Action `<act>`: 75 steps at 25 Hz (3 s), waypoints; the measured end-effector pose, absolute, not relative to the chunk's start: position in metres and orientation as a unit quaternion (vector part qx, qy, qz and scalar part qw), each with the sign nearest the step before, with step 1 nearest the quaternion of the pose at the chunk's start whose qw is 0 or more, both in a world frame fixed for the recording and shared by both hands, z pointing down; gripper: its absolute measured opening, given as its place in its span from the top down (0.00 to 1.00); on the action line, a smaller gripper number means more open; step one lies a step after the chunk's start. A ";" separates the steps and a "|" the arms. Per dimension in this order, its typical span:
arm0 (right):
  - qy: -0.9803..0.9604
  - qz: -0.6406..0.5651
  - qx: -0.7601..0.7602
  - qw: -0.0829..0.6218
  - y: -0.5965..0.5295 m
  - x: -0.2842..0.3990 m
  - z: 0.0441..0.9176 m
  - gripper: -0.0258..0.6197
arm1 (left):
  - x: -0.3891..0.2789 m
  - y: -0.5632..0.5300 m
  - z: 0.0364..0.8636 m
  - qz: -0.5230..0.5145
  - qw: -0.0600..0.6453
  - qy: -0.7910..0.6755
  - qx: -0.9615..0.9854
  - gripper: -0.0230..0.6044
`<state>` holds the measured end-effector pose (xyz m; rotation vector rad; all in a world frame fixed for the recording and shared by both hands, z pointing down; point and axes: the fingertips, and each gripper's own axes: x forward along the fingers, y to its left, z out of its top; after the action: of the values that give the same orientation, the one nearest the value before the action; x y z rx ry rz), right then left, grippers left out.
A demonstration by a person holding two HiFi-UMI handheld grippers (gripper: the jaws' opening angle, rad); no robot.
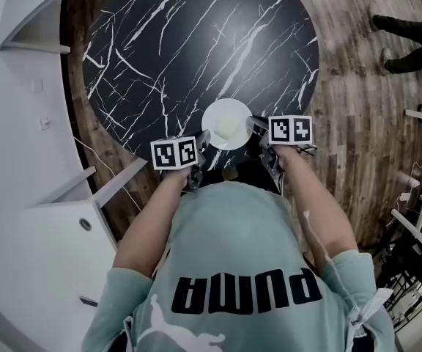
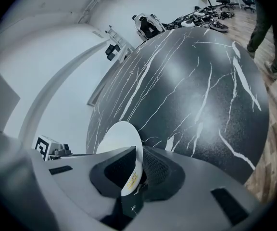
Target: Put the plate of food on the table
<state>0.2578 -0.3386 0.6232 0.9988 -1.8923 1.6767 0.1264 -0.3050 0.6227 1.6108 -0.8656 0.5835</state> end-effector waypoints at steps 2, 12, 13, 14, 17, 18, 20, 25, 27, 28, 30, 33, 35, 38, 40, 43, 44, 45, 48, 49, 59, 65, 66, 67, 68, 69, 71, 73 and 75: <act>-0.683 0.602 0.356 0.211 -0.339 0.258 0.624 0.91 | 0.127 -0.305 0.625 0.254 0.570 -0.373 0.687 0.87; -0.722 0.540 0.375 0.214 -0.348 0.281 0.609 0.90 | 0.109 -0.300 0.621 0.245 0.542 -0.429 0.680 0.83; -0.730 0.529 0.377 0.213 -0.349 0.283 0.604 0.90 | 0.106 -0.298 0.618 0.240 0.537 -0.439 0.679 0.83; -0.738 0.518 0.376 0.213 -0.351 0.285 0.598 0.90 | 0.104 -0.297 0.614 0.235 0.531 -0.450 0.678 0.84; -0.764 0.487 0.366 0.211 -0.349 0.282 0.581 0.90 | 0.100 -0.291 0.600 0.226 0.507 -0.483 0.677 0.89; -0.773 0.477 0.362 0.211 -0.348 0.281 0.575 0.91 | 0.100 -0.290 0.594 0.223 0.497 -0.494 0.678 0.93; -0.789 0.454 0.353 0.215 -0.345 0.280 0.564 0.94 | 0.106 -0.290 0.580 0.211 0.474 -0.511 0.685 0.95; -0.833 0.382 0.331 0.226 -0.335 0.273 0.539 0.95 | 0.121 -0.288 0.532 0.172 0.403 -0.549 0.712 0.95; -0.847 0.362 0.321 0.221 -0.331 0.268 0.529 0.95 | 0.124 -0.285 0.514 0.159 0.378 -0.565 0.716 0.95; -0.853 0.358 0.313 0.215 -0.328 0.265 0.524 0.95 | 0.125 -0.282 0.507 0.153 0.370 -0.573 0.715 0.95; -0.861 0.359 0.298 0.201 -0.322 0.258 0.515 0.95 | 0.125 -0.274 0.493 0.141 0.362 -0.591 0.708 0.95; -0.873 0.353 0.286 0.180 -0.319 0.250 0.497 0.95 | 0.125 -0.261 0.472 0.117 0.352 -0.611 0.699 0.95; -0.884 0.335 0.278 0.173 -0.316 0.245 0.483 0.95 | 0.124 -0.252 0.458 0.102 0.343 -0.621 0.697 0.95; -0.900 0.307 0.265 0.163 -0.310 0.237 0.460 0.95 | 0.121 -0.243 0.439 0.087 0.328 -0.634 0.695 0.95; -0.907 0.294 0.262 0.153 -0.307 0.233 0.447 0.95 | 0.119 -0.239 0.426 0.079 0.315 -0.637 0.699 0.95; -0.914 0.274 0.267 0.137 -0.304 0.229 0.429 0.95 | 0.118 -0.234 0.408 0.070 0.293 -0.638 0.709 0.95; -0.915 0.268 0.270 0.133 -0.302 0.228 0.424 0.95 | 0.118 -0.231 0.403 0.068 0.287 -0.637 0.713 0.95; -0.917 0.262 0.273 0.130 -0.298 0.227 0.418 0.95 | 0.118 -0.228 0.398 0.067 0.281 -0.636 0.716 0.95; -0.920 0.243 0.282 0.126 -0.283 0.222 0.403 0.95 | 0.116 -0.214 0.388 0.064 0.262 -0.634 0.724 0.95; -0.921 0.235 0.285 0.127 -0.276 0.219 0.400 0.95 | 0.114 -0.208 0.385 0.063 0.257 -0.635 0.726 0.95; -0.918 0.196 0.315 0.139 -0.201 0.202 0.385 0.95 | 0.098 -0.137 0.370 0.050 0.233 -0.622 0.746 0.95; -0.918 0.167 0.334 0.131 -0.163 0.197 0.366 0.95 | 0.092 -0.099 0.355 0.043 0.205 -0.617 0.759 0.95; -0.919 0.163 0.335 0.130 -0.157 0.195 0.364 0.95 | 0.091 -0.093 0.353 0.043 0.201 -0.618 0.759 0.95; -0.920 0.159 0.335 0.130 -0.150 0.193 0.361 0.95 | 0.089 -0.086 0.351 0.041 0.197 -0.618 0.760 0.95; -0.920 0.155 0.335 0.130 -0.143 0.191 0.358 0.95 | 0.087 -0.080 0.349 0.039 0.195 -0.619 0.760 0.95; -0.921 0.152 0.334 0.132 -0.136 0.190 0.356 0.95 | 0.086 -0.074 0.348 0.038 0.194 -0.619 0.760 0.95; -0.921 0.146 0.334 0.136 -0.122 0.187 0.353 0.95 | 0.084 -0.062 0.347 0.034 0.192 -0.618 0.762 0.95; -0.920 0.144 0.337 0.139 -0.107 0.186 0.352 0.95 | 0.085 -0.050 0.347 0.033 0.190 -0.614 0.765 0.95; -0.918 0.143 0.342 0.140 -0.094 0.187 0.352 0.95 | 0.088 -0.038 0.351 0.034 0.189 -0.609 0.769 0.95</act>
<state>0.1871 -0.0936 0.3525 0.9874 -2.6520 0.4142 0.0882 -0.0384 0.3506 2.1644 -1.7136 0.0966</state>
